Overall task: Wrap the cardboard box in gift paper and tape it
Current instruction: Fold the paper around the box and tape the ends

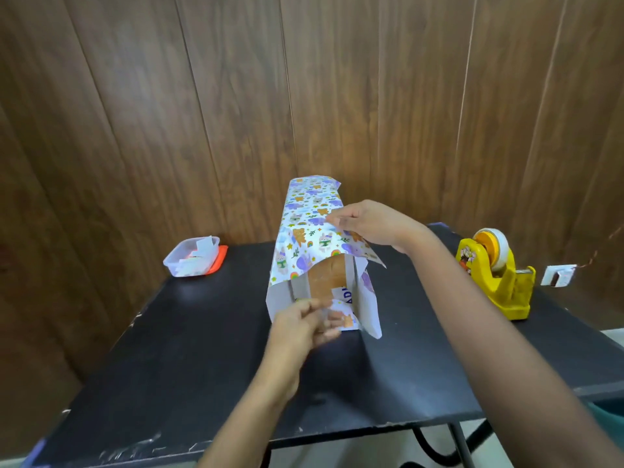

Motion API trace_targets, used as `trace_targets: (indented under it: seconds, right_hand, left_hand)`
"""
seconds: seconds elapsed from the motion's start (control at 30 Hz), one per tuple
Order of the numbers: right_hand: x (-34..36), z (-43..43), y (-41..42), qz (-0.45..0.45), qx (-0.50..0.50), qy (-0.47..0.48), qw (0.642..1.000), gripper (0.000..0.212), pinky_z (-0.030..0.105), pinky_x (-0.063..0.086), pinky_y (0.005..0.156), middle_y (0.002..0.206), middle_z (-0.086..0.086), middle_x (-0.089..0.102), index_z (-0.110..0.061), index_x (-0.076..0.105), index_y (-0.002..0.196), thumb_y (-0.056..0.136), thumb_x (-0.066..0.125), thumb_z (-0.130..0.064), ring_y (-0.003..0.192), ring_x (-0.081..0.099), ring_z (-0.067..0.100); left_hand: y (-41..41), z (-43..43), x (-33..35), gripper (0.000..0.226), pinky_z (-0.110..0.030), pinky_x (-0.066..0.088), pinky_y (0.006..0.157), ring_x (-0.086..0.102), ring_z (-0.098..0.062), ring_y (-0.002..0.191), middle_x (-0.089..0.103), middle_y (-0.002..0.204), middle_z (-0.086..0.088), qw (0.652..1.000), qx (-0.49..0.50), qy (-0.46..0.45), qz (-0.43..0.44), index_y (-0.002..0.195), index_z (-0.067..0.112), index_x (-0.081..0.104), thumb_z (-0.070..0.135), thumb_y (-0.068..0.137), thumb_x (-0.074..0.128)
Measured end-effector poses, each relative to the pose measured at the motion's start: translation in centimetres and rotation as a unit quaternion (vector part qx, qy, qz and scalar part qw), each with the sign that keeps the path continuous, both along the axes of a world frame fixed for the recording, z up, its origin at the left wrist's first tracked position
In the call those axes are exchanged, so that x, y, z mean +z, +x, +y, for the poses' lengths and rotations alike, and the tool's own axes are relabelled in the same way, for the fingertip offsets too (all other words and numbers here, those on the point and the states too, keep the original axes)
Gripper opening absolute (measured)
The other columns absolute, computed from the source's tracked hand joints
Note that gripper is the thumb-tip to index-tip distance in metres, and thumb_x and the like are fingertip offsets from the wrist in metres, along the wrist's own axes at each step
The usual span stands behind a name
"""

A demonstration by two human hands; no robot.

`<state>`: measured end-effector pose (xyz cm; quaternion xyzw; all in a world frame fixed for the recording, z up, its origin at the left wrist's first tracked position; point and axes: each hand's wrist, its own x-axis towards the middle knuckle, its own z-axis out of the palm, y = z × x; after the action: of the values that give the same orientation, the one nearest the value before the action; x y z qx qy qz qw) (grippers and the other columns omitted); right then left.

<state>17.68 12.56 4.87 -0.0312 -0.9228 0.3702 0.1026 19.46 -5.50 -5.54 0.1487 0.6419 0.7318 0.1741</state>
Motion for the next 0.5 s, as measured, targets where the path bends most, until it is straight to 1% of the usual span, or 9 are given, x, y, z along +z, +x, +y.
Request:
trace_targets:
  seconds: [0.07, 0.1, 0.13, 0.17, 0.23, 0.3, 0.37, 0.43, 0.5]
  right_hand:
    - [0.2, -0.1, -0.1, -0.008, 0.011, 0.011, 1.0, 0.034, 0.031, 0.043, 0.102, 0.131, -0.003, 0.059, -0.021, 0.061, 0.126, 0.095, 0.052, -0.032, 0.122, 0.054, 0.02]
    - [0.3, -0.2, -0.2, -0.015, 0.02, 0.022, 0.999, 0.037, 0.027, 0.042, 0.099, 0.133, -0.004, 0.057, -0.022, 0.058, 0.129, 0.094, 0.054, -0.035, 0.121, 0.053, 0.015]
    - [0.5, -0.4, -0.2, -0.022, 0.027, 0.04, 0.999, 0.04, 0.024, 0.041, 0.096, 0.134, -0.004, 0.055, -0.024, 0.055, 0.132, 0.094, 0.054, -0.037, 0.12, 0.052, 0.012]
    - [0.7, -0.5, -0.3, -0.026, 0.029, 0.064, 0.997, 0.044, 0.023, 0.04, 0.092, 0.135, -0.004, 0.054, -0.025, 0.053, 0.134, 0.093, 0.055, -0.039, 0.118, 0.051, 0.012]
    - [1.0, -0.6, -0.6, -0.029, 0.03, 0.128, 0.991, 0.049, 0.021, 0.039, 0.083, 0.137, -0.006, 0.051, -0.028, 0.048, 0.138, 0.091, 0.058, -0.04, 0.114, 0.05, 0.013]
    - [1.0, -0.6, -0.8, -0.027, 0.03, 0.18, 0.983, 0.055, 0.021, 0.038, 0.084, 0.139, -0.007, 0.05, -0.03, 0.045, 0.139, 0.088, 0.063, -0.036, 0.119, 0.048, 0.013]
    - [0.7, -0.3, -1.0, -0.013, 0.027, 0.185, 0.982, 0.057, 0.023, 0.035, 0.096, 0.143, -0.008, 0.046, -0.031, 0.045, 0.138, 0.086, 0.067, -0.029, 0.13, 0.043, 0.013]
    - [0.6, 0.0, -1.0, -0.007, 0.022, 0.178, 0.984, 0.058, 0.022, 0.032, 0.1, 0.145, -0.009, 0.044, -0.033, 0.047, 0.137, 0.084, 0.069, -0.025, 0.134, 0.039, 0.012]
    - [0.8, -0.1, -1.0, -0.011, 0.021, 0.203, 0.979, 0.06, 0.025, 0.035, 0.1, 0.145, -0.008, 0.044, -0.034, 0.046, 0.137, 0.084, 0.07, -0.023, 0.133, 0.04, 0.014]
  left_hand:
    - [-0.6, -0.3, 3.0, 0.023, -0.033, 0.054, 0.066, 0.063, -0.014, 0.061, 0.07, 0.075, -0.006, 0.987, 0.054, -0.047, 0.144, 0.079, 0.014, 0.067, 0.004, 0.092, 0.051]
    - [-1.4, -0.4, 4.4, 0.023, -0.032, 0.053, 0.068, 0.059, -0.011, 0.06, 0.068, 0.071, -0.001, 0.966, 0.092, -0.066, 0.233, 0.076, 0.015, 0.067, 0.007, 0.091, 0.053]
    - [-2.3, -0.4, 5.6, 0.02, -0.027, 0.049, 0.07, 0.057, -0.007, 0.063, 0.066, 0.071, 0.002, 0.928, 0.132, -0.092, 0.336, 0.076, 0.014, 0.067, 0.009, 0.091, 0.053]
    - [-3.5, -0.4, 6.9, 0.017, -0.02, 0.045, 0.07, 0.054, -0.006, 0.069, 0.064, 0.075, 0.004, 0.874, 0.169, -0.125, 0.437, 0.08, 0.011, 0.066, 0.012, 0.091, 0.053]
    - [-6.4, 0.1, 8.9, 0.02, -0.025, 0.042, 0.075, 0.051, -0.011, 0.087, 0.062, 0.092, 0.0, 0.777, 0.175, -0.229, 0.56, 0.094, 0.01, 0.064, 0.025, 0.092, 0.052]
    - [-9.6, 0.7, 10.0, 0.041, -0.034, 0.041, 0.089, 0.047, -0.019, 0.111, 0.058, 0.117, -0.001, 0.728, 0.081, -0.376, 0.567, 0.115, 0.012, 0.059, 0.044, 0.091, 0.049]
    - [-11.9, 1.0, 9.8, 0.06, -0.038, 0.037, 0.102, 0.042, -0.02, 0.125, 0.05, 0.135, -0.001, 0.707, -0.029, -0.465, 0.532, 0.13, 0.015, 0.051, 0.057, 0.086, 0.047]
    - [-13.1, 0.9, 9.1, 0.064, -0.035, 0.029, 0.111, 0.031, -0.016, 0.138, 0.033, 0.151, 0.002, 0.694, -0.081, -0.488, 0.522, 0.145, 0.02, 0.034, 0.048, 0.09, 0.051]
    - [-13.5, 0.4, 8.5, 0.065, -0.029, 0.026, 0.111, 0.027, -0.014, 0.14, 0.027, 0.154, 0.004, 0.691, -0.075, -0.471, 0.544, 0.147, 0.021, 0.027, 0.037, 0.091, 0.055]
